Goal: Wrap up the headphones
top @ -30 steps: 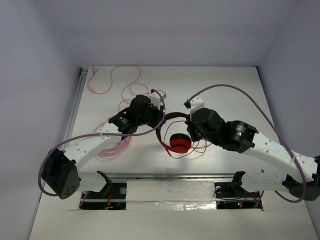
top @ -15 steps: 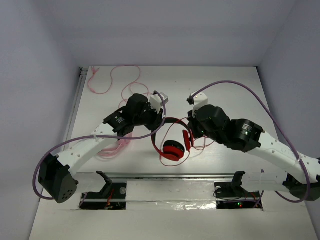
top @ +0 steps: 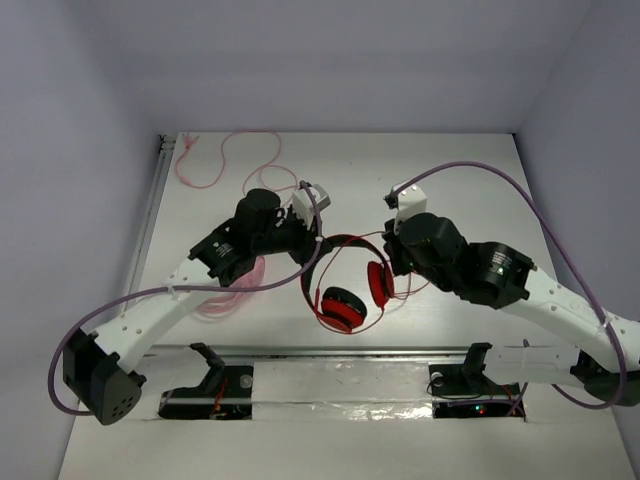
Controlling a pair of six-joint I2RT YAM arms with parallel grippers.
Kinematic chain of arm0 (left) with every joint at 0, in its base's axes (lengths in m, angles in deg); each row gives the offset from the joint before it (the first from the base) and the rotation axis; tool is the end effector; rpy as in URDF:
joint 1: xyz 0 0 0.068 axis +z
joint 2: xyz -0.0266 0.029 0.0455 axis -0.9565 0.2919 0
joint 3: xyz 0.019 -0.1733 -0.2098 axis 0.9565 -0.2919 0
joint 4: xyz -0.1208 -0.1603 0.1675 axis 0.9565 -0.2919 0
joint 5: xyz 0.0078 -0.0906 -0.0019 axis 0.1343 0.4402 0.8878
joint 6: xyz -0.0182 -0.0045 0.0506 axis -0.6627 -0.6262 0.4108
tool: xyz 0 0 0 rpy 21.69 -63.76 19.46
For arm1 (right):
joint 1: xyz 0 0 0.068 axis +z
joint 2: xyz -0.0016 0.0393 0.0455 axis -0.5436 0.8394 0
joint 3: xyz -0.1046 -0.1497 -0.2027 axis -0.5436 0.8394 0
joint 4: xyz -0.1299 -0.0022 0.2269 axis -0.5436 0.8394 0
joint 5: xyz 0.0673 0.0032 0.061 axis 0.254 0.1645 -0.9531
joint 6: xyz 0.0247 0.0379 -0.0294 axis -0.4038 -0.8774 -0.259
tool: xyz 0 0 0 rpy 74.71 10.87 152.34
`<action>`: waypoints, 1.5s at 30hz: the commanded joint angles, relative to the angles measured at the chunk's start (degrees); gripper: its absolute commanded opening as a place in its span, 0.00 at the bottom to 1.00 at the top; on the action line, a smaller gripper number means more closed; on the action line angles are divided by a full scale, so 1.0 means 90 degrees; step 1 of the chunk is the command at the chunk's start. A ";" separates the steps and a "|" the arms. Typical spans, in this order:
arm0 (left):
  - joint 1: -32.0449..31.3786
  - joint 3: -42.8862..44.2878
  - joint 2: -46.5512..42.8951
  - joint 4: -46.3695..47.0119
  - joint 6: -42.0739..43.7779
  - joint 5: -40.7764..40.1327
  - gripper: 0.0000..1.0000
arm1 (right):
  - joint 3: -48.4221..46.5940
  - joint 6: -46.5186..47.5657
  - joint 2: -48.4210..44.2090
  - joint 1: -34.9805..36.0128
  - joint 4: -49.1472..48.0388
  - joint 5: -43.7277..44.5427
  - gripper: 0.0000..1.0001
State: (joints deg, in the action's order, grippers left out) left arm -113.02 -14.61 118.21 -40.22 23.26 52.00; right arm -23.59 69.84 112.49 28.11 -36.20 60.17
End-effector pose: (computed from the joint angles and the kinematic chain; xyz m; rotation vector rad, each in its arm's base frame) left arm 0.1906 -0.1797 0.3412 0.9584 1.7506 -0.8845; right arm 0.1160 0.1737 0.4015 -0.5011 2.0491 0.2758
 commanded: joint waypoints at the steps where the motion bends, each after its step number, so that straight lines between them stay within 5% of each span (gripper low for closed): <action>1: 0.0126 -0.0009 -0.0519 0.0882 -0.0374 0.0707 0.00 | 0.0176 -0.0153 -0.0296 -0.0024 -0.0351 0.0377 0.01; 9: 0.0527 -0.0321 -0.0880 0.2014 -0.1574 0.0728 0.00 | 0.0840 -0.0602 -0.0999 -0.0024 -0.0965 0.0085 0.12; 19: 0.0595 -0.0156 -0.1124 0.2611 -0.2308 -0.0288 0.00 | 0.2733 -0.0642 -0.1781 -0.0024 -0.4184 -0.1673 0.25; 25: 0.0595 -0.0077 -0.1300 0.2826 -0.2513 -0.0572 0.00 | 0.3651 -0.0603 -0.1917 -0.0024 -0.5777 -0.1596 0.46; 28: 0.0595 -0.0039 -0.1330 0.2963 -0.2640 -0.0514 0.00 | 0.4081 -0.0486 -0.1957 -0.0024 -0.6451 -0.1508 0.66; 31: 0.0595 0.0069 -0.1320 0.2934 -0.2728 -0.0533 0.00 | 0.4317 -0.0427 -0.1782 -0.0092 -0.6912 -0.1449 0.71; 45: 0.0595 0.1045 -0.1203 0.1967 -0.2807 -0.1431 0.00 | 0.5616 -0.1042 -0.1439 -0.0229 -0.8007 -0.1615 0.69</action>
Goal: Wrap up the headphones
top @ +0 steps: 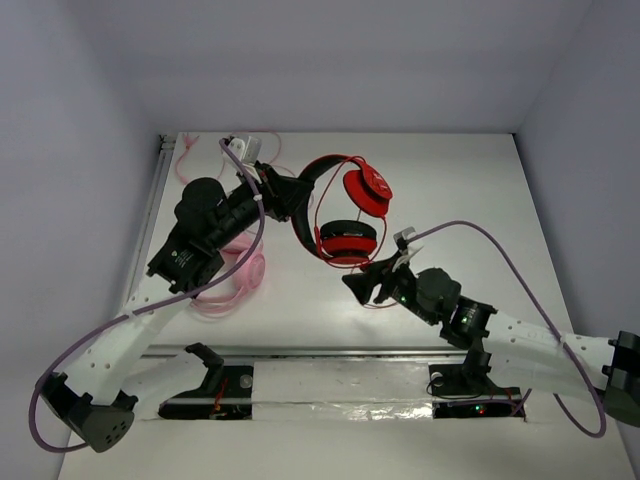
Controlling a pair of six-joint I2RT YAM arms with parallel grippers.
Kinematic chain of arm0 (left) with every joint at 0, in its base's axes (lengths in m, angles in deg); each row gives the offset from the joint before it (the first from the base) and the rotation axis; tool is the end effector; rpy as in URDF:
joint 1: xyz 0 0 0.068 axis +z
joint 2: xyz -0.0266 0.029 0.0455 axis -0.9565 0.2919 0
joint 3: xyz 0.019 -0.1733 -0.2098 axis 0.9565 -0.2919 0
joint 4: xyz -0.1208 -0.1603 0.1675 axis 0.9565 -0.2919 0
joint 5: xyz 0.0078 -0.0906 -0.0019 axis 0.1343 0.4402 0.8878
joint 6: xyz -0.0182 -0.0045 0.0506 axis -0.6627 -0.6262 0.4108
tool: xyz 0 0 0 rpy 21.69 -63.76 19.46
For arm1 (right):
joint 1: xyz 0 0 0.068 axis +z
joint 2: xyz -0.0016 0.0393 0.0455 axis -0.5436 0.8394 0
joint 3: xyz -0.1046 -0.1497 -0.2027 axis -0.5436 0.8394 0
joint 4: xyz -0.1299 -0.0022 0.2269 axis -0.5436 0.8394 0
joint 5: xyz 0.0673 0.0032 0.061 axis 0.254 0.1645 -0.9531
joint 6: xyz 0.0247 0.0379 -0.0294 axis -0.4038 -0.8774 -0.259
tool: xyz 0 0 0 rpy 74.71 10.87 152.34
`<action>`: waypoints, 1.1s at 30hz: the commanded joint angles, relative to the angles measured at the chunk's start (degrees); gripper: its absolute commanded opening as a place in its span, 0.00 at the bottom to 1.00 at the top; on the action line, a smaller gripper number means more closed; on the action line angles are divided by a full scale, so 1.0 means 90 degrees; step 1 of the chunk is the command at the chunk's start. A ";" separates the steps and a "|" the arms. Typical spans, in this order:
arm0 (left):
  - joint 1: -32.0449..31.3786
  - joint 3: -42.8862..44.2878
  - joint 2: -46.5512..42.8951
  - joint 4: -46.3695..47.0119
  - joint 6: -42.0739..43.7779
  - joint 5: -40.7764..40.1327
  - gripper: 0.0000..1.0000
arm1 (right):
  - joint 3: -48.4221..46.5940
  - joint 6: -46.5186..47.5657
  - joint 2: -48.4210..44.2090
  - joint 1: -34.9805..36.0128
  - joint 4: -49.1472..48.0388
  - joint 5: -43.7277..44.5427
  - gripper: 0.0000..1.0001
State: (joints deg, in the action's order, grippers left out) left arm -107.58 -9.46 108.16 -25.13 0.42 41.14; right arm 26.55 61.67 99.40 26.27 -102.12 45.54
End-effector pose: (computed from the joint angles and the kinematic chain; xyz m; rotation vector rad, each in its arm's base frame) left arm 0.1707 -0.1283 0.4391 0.3643 1.4358 -1.0003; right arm 0.1121 0.1705 0.2578 -0.3035 1.7334 0.9033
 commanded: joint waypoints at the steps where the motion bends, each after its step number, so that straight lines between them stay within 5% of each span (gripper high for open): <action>1: -0.0009 0.0502 -0.0086 0.0272 -0.0269 -0.0312 0.00 | 0.0122 -0.0182 0.0074 -0.0025 -0.0760 -0.0010 0.68; 7: -0.0009 0.0726 -0.0027 0.0252 -0.0415 -0.0508 0.00 | 0.0416 -0.0495 0.0435 -0.0084 -0.1122 -0.0078 0.61; 11: -0.0009 0.0795 0.0022 0.0242 -0.0503 -0.0897 0.00 | 0.0377 -0.0583 0.0621 -0.0084 -0.1035 -0.0156 0.39; 14: -0.0009 0.0824 0.0119 0.0203 -0.0552 -0.1229 0.00 | 0.0357 -0.0690 0.0621 -0.0084 -0.0879 -0.0370 0.34; 17: -0.0009 0.0717 0.0217 0.0291 -0.0649 -0.1561 0.00 | 0.0192 -0.0700 0.0670 -0.0084 -0.0411 -0.0566 0.11; 20: -0.0009 0.0444 0.0305 0.0486 -0.0805 -0.2233 0.00 | -0.0140 -0.0710 0.0709 -0.0084 0.0038 -0.0859 0.00; 33: -0.0155 -0.0767 0.0997 0.1033 -0.1011 -0.4530 0.00 | -0.1632 -0.1091 0.0874 0.0189 0.2294 -0.2419 0.00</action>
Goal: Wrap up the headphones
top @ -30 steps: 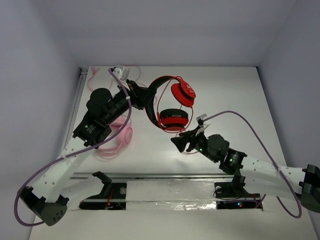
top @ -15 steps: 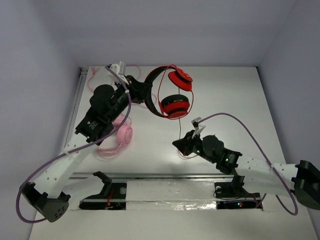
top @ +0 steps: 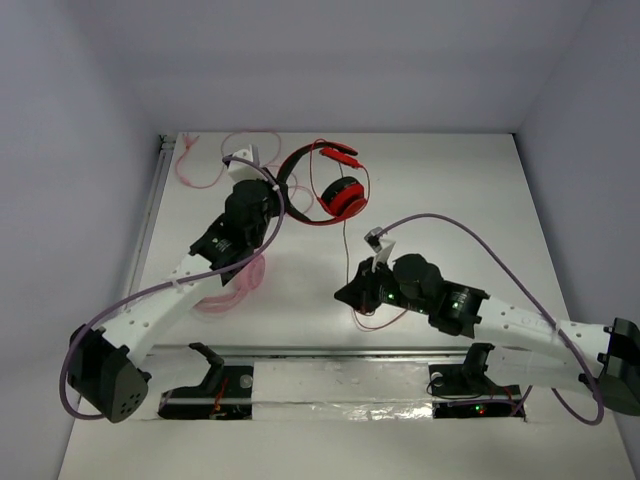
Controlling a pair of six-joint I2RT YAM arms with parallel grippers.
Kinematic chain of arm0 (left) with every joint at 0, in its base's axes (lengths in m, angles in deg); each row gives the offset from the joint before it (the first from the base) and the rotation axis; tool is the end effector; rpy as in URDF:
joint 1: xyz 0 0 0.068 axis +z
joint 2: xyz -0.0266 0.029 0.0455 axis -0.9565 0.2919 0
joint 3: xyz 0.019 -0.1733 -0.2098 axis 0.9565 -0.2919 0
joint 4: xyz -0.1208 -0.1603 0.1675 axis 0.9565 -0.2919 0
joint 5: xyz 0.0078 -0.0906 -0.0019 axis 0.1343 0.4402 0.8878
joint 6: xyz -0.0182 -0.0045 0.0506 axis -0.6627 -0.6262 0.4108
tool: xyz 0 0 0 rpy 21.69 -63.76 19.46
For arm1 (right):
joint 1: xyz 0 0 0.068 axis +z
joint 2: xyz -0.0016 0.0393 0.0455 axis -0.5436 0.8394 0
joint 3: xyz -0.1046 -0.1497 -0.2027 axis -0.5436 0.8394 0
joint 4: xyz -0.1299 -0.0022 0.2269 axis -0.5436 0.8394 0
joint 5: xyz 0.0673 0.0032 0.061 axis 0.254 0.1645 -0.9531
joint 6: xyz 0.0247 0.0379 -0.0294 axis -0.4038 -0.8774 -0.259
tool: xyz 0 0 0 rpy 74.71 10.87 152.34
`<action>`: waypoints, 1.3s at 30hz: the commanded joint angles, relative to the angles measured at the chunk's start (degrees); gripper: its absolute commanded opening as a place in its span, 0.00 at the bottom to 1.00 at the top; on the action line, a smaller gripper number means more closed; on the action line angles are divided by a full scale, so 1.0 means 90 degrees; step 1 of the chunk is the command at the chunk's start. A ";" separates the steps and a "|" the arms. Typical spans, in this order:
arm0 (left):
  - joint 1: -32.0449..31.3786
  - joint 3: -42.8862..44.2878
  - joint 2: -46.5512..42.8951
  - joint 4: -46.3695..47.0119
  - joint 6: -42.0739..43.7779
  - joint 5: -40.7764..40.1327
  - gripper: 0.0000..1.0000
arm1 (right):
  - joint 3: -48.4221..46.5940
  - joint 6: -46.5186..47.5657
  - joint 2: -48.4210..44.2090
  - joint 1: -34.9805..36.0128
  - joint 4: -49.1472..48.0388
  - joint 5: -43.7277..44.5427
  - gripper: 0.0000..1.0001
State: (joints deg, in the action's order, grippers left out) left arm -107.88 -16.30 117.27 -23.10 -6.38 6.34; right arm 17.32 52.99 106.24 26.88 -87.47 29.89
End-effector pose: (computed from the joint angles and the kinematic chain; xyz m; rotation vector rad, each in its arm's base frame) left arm 0.2249 -0.1414 0.3656 -0.2049 1.6557 -0.5691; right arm 0.1134 0.1962 0.2643 -0.4577 2.0122 1.1097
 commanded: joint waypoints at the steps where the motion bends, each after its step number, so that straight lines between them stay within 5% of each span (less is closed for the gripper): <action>1: -0.0218 -0.0027 0.0034 0.0807 -0.0265 -0.0752 0.00 | -0.0716 -0.0127 0.0163 0.0190 0.0910 -0.0760 0.00; 11: -0.0775 -0.0115 0.0581 0.0388 0.0047 -0.1621 0.00 | -0.1986 0.0068 0.0456 0.0473 0.2522 -0.0849 0.00; 17: -0.1391 -0.0164 0.0864 -0.0588 0.0233 -0.2168 0.00 | -0.2807 0.0507 0.0651 0.0473 0.3723 -0.1230 0.00; 22: -0.1752 -0.0037 0.0923 -0.1642 0.0369 -0.2091 0.00 | -0.3305 0.0849 0.0876 0.0473 0.4476 -0.0567 0.00; 39: -0.2055 0.0139 0.0221 -0.2777 0.2644 0.0760 0.00 | -0.4594 0.1680 0.1364 0.0473 0.6000 0.2606 0.01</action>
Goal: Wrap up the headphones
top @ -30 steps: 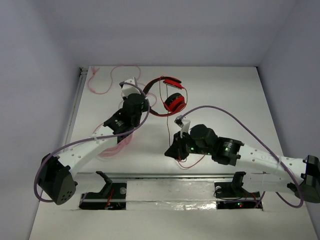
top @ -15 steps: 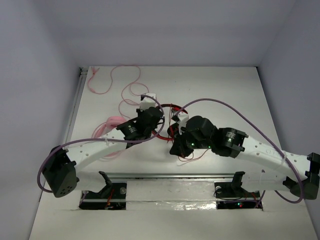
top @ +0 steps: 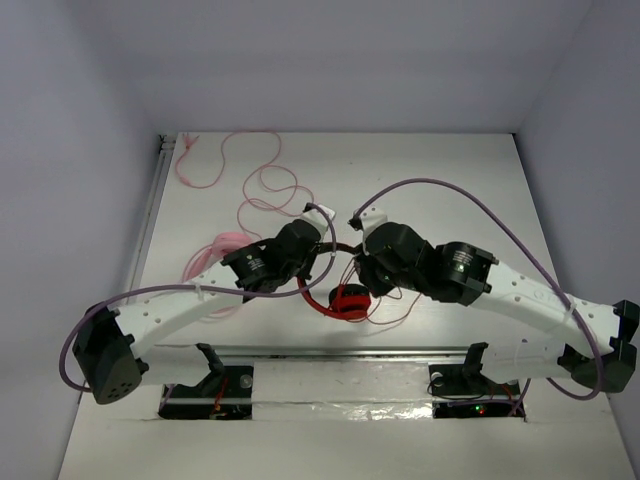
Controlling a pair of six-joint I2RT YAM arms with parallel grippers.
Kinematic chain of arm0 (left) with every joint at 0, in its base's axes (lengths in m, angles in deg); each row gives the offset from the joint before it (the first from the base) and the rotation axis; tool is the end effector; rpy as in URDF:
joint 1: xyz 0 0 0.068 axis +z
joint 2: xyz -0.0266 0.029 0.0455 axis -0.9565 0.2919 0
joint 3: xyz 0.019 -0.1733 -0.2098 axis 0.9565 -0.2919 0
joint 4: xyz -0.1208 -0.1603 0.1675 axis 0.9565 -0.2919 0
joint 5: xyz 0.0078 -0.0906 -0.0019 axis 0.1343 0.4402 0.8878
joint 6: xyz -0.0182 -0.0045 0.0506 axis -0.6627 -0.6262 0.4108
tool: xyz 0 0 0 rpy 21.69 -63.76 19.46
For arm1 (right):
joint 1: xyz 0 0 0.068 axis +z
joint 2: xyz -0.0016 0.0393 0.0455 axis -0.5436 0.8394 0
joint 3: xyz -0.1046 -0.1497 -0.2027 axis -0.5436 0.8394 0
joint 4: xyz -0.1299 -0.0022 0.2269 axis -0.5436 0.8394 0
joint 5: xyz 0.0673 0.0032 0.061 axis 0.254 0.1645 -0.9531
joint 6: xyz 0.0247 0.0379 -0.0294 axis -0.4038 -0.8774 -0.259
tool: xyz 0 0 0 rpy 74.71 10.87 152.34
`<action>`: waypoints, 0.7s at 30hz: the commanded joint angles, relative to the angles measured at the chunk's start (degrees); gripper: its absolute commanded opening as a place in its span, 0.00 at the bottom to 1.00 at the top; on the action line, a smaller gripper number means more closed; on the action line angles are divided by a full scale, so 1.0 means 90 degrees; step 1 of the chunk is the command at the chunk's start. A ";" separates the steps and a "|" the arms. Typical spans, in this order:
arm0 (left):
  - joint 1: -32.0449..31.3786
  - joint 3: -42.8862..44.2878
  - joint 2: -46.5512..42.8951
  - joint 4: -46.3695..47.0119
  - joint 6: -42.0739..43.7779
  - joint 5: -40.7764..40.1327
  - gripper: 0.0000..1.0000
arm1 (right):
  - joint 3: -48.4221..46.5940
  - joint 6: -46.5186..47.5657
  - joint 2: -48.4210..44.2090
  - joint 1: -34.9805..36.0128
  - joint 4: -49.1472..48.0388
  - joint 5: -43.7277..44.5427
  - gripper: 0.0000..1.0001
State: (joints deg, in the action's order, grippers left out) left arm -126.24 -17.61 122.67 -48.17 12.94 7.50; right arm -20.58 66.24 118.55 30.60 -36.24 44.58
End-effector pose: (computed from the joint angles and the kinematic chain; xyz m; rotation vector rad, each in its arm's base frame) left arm 0.1707 -0.2085 0.2902 0.6110 2.0812 -0.2711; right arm 0.1148 0.2118 0.3611 -0.7301 2.2477 0.4725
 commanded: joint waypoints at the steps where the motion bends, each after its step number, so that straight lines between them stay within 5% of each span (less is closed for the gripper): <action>1: -0.0015 0.0275 -0.0409 0.0009 0.0556 0.0738 0.00 | -0.0403 0.0198 0.0027 0.0061 0.0308 0.1082 0.03; 12: 0.0102 0.0177 -0.0829 0.0233 0.0596 0.1930 0.00 | -0.0237 -0.0056 -0.0120 0.0061 0.0181 0.2528 0.27; 21: 0.0296 0.0441 -0.1161 0.0272 0.0430 0.2321 0.00 | 0.0659 -0.0075 -0.0255 -0.0271 -0.0823 0.3017 0.29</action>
State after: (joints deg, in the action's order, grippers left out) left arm -124.45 -17.54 115.42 -48.74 18.25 24.81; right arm -17.41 65.97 118.33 29.68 -37.55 67.95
